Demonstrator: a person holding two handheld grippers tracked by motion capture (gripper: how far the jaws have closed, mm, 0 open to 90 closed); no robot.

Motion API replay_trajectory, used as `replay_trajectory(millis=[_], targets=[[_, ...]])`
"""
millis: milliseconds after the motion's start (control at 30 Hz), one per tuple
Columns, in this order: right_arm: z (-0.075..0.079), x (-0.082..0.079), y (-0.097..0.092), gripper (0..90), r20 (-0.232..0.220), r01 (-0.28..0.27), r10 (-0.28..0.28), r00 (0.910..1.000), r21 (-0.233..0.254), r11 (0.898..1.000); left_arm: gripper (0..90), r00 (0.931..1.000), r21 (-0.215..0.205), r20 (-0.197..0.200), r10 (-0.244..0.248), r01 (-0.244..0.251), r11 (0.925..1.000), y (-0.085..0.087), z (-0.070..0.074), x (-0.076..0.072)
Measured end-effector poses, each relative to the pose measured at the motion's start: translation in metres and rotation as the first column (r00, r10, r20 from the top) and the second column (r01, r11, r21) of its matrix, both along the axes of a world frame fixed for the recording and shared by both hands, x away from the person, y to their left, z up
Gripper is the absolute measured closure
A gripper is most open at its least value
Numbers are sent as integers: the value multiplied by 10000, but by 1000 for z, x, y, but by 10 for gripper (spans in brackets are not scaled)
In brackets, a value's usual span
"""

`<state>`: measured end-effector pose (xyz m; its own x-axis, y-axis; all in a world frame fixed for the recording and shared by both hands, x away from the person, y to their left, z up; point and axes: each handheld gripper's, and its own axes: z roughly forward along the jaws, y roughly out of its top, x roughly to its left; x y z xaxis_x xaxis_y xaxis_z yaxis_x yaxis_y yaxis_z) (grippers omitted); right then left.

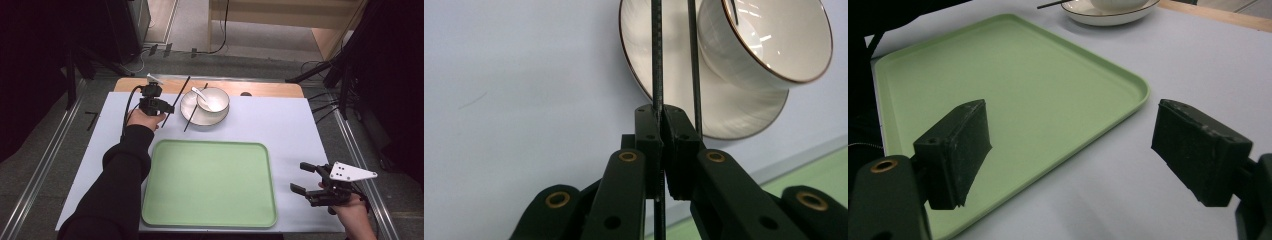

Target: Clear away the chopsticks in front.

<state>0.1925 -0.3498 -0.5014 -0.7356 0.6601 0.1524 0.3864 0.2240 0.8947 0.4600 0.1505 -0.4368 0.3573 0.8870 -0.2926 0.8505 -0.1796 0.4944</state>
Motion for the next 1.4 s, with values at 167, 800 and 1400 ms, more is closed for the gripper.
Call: replay_trajectory(millis=[167, 800, 1400], targets=[[0, -1, 1, 164, -48, 21, -21, 10000, -6, 10000, 862, 9994, 35, 12, -332, 332, 9994, 5, -1, -15], [1, 0, 2, 164, -26, 27, -27, 10000, -59, 10000, 862, 9985, -223, 31, -541, 542, 9983, 31, -30, -87], [2, 10, 9, 164, -10, -280, 280, 9996, -75, 9996, 859, 9966, -300, 85, -821, 824, 9962, 46, -23, -152]])
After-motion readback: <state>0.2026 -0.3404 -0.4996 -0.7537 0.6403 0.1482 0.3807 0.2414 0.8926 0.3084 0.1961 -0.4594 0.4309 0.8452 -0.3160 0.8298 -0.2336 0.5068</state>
